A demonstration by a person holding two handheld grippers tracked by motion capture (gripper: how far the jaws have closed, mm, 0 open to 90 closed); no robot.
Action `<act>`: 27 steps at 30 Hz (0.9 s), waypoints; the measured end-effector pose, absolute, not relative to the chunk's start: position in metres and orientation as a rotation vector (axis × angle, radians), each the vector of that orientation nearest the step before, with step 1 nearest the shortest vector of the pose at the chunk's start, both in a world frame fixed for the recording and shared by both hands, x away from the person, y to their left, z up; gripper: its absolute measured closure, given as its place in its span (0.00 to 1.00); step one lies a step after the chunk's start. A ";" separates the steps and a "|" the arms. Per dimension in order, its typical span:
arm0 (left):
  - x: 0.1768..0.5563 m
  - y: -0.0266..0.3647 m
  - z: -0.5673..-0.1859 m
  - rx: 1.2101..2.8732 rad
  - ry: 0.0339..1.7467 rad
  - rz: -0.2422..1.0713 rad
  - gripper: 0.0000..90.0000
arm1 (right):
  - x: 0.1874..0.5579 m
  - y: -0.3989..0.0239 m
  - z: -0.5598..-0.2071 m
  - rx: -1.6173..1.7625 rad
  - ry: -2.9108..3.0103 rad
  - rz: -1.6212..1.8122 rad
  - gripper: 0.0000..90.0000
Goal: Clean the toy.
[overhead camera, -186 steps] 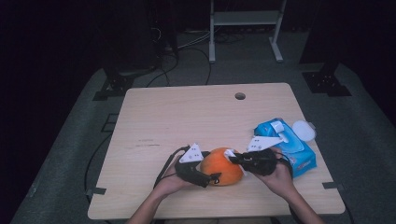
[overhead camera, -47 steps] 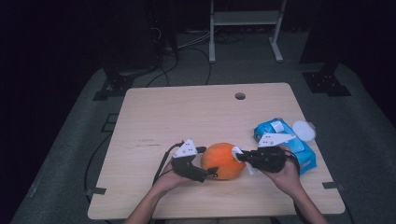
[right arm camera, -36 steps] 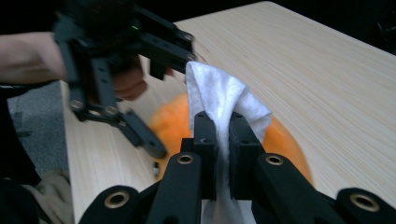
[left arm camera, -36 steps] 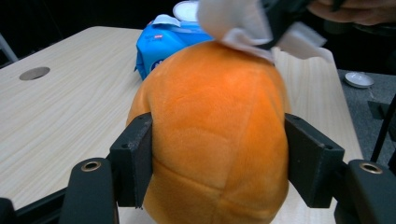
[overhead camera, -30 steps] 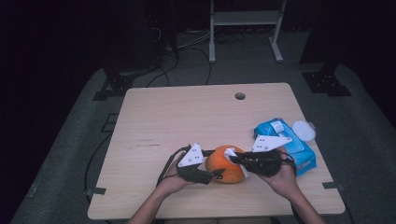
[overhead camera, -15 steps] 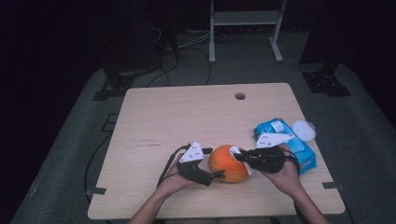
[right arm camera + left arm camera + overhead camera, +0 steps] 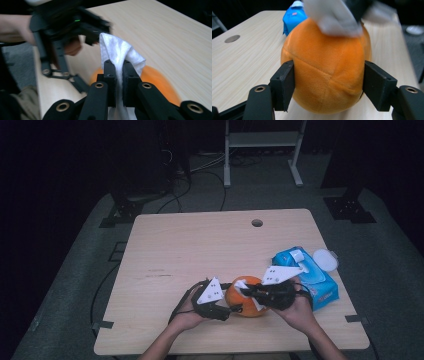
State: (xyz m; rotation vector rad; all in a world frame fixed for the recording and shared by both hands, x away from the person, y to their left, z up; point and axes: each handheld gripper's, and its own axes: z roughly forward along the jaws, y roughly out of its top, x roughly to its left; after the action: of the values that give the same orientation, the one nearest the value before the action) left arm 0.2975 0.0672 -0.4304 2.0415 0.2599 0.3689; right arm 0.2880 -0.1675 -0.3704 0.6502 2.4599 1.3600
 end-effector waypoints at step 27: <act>0.302 0.068 -0.432 1.973 0.342 0.230 0.31 | 0.295 -0.184 -0.379 0.744 2.469 1.381 0.92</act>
State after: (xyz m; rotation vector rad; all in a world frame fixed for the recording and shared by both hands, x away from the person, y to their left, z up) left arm 0.3015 0.0678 -0.4315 1.9731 0.3421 0.2296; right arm 0.2952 -0.1842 -0.3788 0.7444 2.4685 1.3807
